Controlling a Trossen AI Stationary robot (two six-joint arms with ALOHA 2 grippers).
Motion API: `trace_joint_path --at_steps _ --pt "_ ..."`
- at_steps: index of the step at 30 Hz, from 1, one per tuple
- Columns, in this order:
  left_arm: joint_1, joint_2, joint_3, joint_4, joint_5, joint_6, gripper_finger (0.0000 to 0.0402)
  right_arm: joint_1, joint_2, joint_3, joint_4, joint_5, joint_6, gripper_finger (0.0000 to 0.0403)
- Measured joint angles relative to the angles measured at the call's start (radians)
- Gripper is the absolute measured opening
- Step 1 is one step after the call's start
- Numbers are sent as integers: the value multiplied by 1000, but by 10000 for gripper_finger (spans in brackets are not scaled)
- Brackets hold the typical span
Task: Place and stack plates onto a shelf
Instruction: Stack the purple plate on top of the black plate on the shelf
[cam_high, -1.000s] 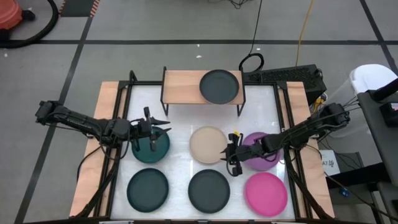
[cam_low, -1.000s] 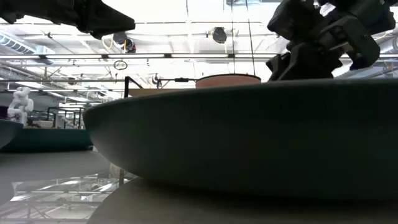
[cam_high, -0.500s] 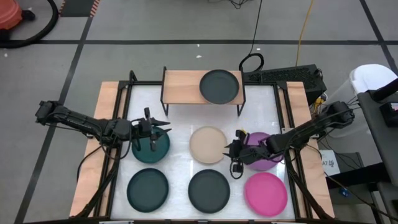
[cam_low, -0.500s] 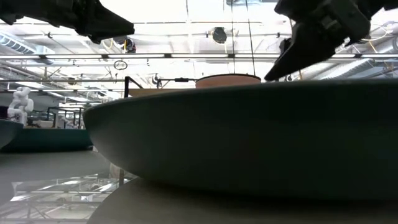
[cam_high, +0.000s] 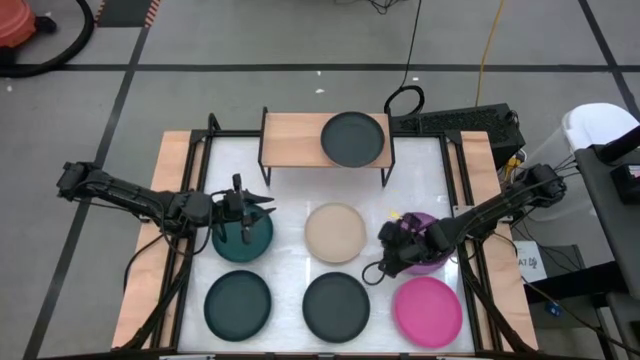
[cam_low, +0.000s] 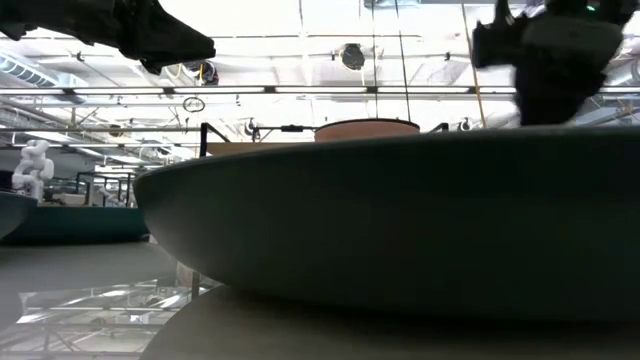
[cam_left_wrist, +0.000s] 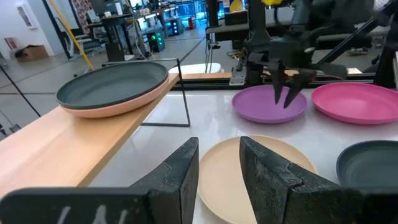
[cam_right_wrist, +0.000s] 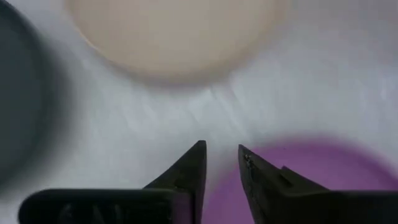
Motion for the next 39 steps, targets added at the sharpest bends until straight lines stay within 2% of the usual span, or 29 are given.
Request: trace_joint_path --at_steps 4,16,23,39 --pt "0 0 0 -13 0 -18 122 9 15 0 -87 -16 130 60" --pt "-5 0 0 -49 2 -83 122 9 83 0 -4 -23 129 56" --pt "-31 0 0 -59 3 -100 122 2 149 0 -7 -72 134 56" --pt "-44 0 0 -69 3 -104 122 -48 151 -24 -7 -69 180 56"
